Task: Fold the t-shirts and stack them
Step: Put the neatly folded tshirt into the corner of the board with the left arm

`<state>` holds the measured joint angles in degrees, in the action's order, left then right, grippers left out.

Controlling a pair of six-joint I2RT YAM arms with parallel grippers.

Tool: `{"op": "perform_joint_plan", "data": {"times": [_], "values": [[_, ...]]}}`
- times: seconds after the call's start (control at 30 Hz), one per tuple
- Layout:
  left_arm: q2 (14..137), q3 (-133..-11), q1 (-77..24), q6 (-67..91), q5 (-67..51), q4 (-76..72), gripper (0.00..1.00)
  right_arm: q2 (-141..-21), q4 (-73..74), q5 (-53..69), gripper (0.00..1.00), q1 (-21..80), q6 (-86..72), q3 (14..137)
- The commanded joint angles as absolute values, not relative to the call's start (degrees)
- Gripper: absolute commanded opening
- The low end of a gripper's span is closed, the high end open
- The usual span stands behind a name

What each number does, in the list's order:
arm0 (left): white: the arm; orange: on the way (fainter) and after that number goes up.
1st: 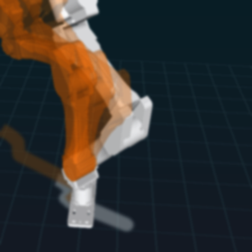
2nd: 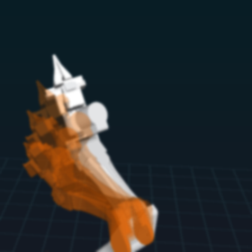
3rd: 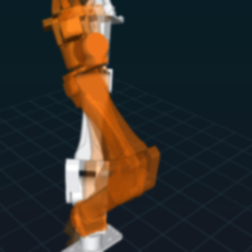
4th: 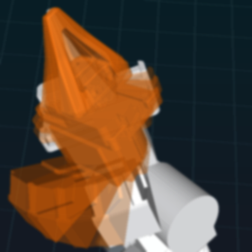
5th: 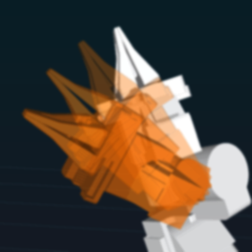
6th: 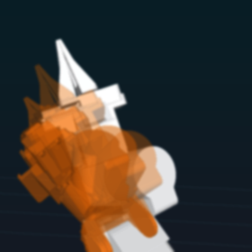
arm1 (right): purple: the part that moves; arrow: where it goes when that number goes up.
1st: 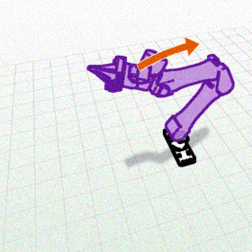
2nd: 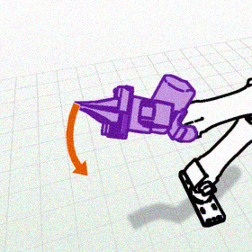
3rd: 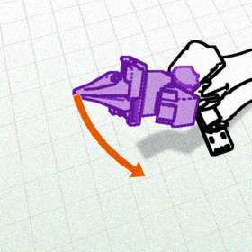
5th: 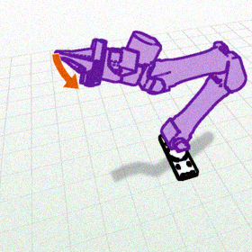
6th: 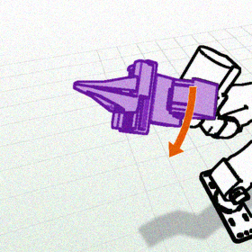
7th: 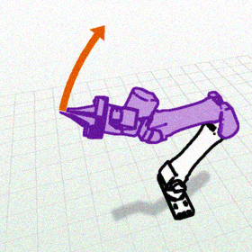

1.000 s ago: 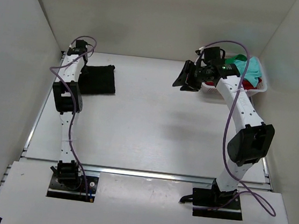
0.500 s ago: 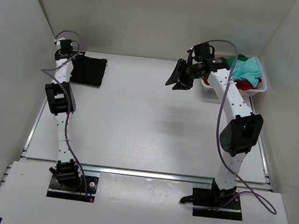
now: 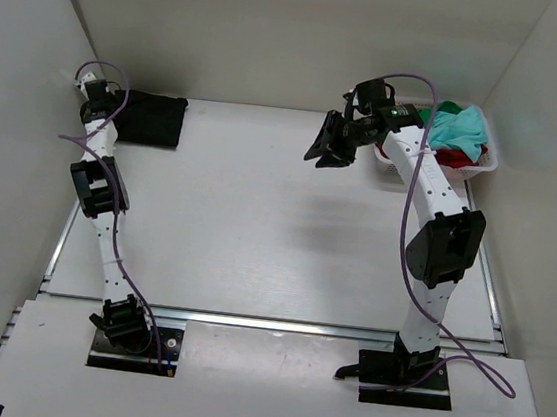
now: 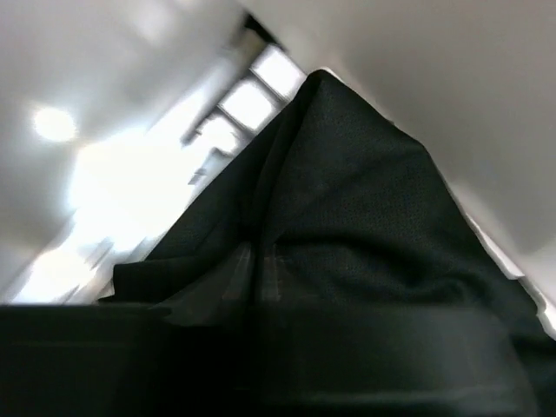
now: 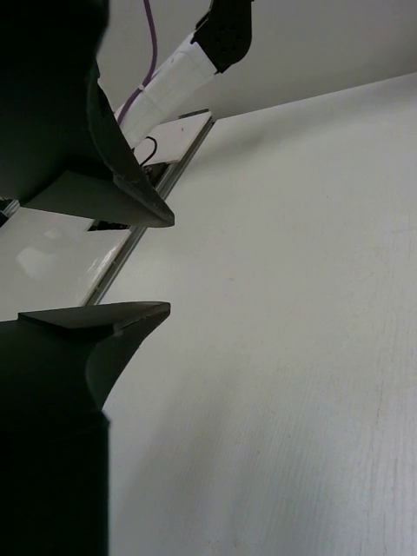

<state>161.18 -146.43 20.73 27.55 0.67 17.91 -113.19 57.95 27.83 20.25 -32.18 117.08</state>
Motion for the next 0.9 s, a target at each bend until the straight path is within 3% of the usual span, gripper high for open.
{"op": "perform_joint_plan", "data": {"times": [0.0, 0.2, 0.27, 0.3, 0.47, 0.6, 0.8, 0.87], "values": [[161.8, -148.9, 20.0, 30.0, -6.1, 13.5, 0.3, -112.2, 57.7, 29.2, 0.37, 20.7, -31.7, 116.9], [157.9, -150.4, 17.3, 28.3, -8.0, 20.0, 0.86, -109.6, 54.2, 30.1, 0.36, 21.4, -32.7, 112.8], [154.8, -150.7, 16.5, 28.8, -6.3, 22.2, 0.88, -108.6, 53.1, 30.6, 0.36, 21.9, -33.0, 111.3], [154.3, -150.9, 16.2, 28.6, -4.5, 23.7, 0.99, -108.0, 52.9, 30.7, 0.36, 22.3, -33.0, 111.4], [143.5, -147.6, 15.4, 28.6, -3.3, 29.6, 0.98, -103.5, 51.0, 30.4, 0.36, 21.5, -33.0, 107.5], [129.3, -132.6, 12.8, 25.4, -0.1, 34.1, 0.98, -97.5, 49.2, 30.4, 0.39, 19.3, -31.6, 100.0], [98.2, -84.7, 10.2, 23.9, 6.9, 26.9, 0.99, -88.3, 48.6, 30.7, 0.69, 15.7, -28.3, 91.5], [86.5, -75.5, 10.3, 24.3, 5.8, 26.8, 0.98, -85.4, 47.4, 30.1, 0.72, 15.7, -27.9, 87.5]]}}
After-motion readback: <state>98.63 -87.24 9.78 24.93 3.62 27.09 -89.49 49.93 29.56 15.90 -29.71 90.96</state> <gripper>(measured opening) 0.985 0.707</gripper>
